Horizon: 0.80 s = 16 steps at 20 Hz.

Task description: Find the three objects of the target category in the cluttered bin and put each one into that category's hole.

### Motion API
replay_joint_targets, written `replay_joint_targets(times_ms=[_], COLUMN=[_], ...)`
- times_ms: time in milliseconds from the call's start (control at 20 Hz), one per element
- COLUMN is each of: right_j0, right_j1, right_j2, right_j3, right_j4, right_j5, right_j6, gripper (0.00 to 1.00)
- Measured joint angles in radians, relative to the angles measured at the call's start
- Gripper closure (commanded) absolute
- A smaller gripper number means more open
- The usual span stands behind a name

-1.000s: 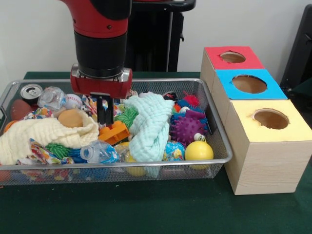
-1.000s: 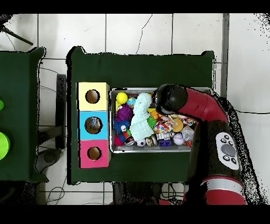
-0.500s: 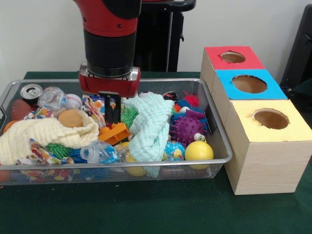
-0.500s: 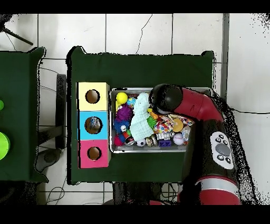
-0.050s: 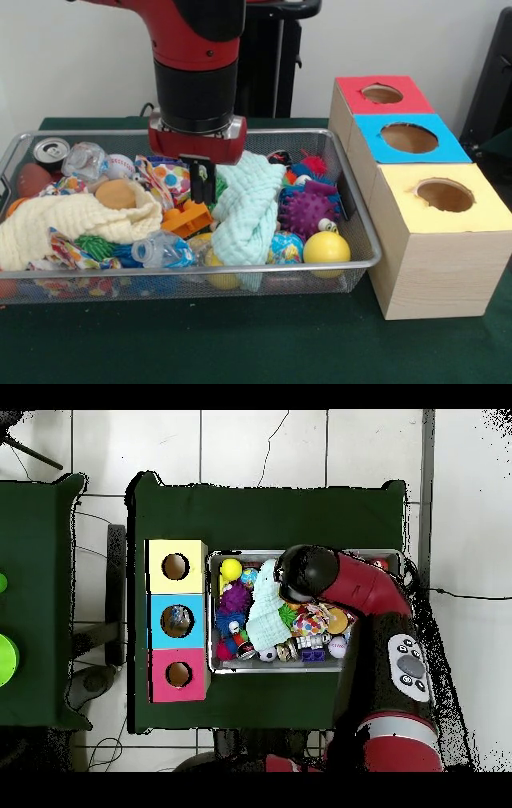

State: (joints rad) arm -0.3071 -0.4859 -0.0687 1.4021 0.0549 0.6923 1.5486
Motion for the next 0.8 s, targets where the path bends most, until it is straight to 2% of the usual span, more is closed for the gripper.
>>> replay_joint_targets(times_ms=[800], right_j0=[0.026], right_j1=[0.030], right_j2=[-0.005], right_j3=[-0.018], right_j4=[0.001], right_j5=[0.000], right_j6=[0.020], gripper=[1.00])
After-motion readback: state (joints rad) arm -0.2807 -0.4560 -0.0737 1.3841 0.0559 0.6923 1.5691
